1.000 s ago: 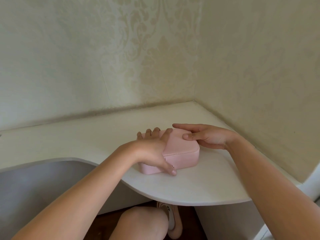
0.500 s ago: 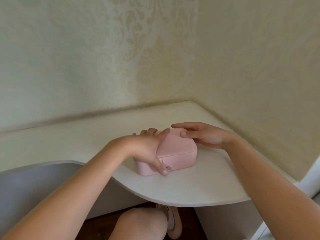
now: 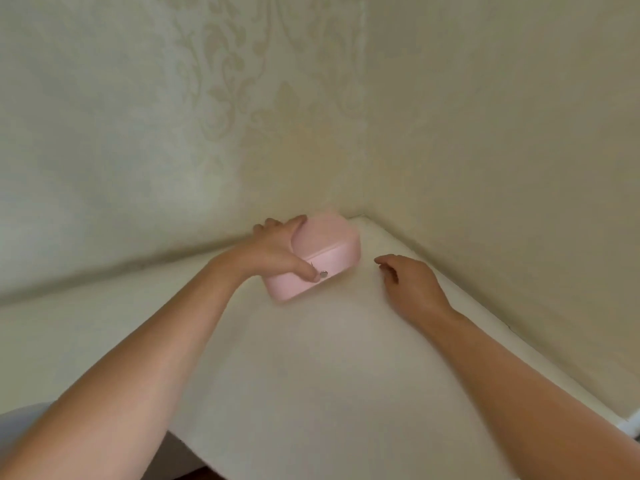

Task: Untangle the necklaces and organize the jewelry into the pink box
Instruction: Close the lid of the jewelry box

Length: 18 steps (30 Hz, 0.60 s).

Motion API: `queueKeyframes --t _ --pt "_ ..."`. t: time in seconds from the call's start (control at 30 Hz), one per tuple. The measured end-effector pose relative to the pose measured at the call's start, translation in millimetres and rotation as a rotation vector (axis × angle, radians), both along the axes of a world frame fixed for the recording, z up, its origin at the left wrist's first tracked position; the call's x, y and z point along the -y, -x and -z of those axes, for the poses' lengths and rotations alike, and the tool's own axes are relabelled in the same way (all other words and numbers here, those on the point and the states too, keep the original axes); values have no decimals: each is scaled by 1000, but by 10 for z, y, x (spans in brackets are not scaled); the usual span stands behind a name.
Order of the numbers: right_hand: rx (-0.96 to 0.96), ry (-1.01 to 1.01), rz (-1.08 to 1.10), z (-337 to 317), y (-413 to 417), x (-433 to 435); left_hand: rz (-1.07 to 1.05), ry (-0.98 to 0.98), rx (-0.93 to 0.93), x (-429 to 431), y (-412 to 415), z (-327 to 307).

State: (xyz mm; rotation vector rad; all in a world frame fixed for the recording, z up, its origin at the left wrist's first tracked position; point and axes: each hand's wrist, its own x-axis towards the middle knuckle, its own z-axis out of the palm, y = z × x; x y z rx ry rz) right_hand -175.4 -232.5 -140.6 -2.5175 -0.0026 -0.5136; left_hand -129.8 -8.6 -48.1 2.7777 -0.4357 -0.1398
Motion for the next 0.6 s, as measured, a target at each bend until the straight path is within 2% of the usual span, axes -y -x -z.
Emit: queueKeyframes --t 0.13,0.47,0.6 --pt "11 -26 18 -3 -97 76 -9 -96 94 264 -442 86" --pt "-29 -76 28 21 -246 200 113 -146 101 838 -1245 139" --pt "-26 -46 17 35 -273 214 98 -122 108 851 -1383 236"
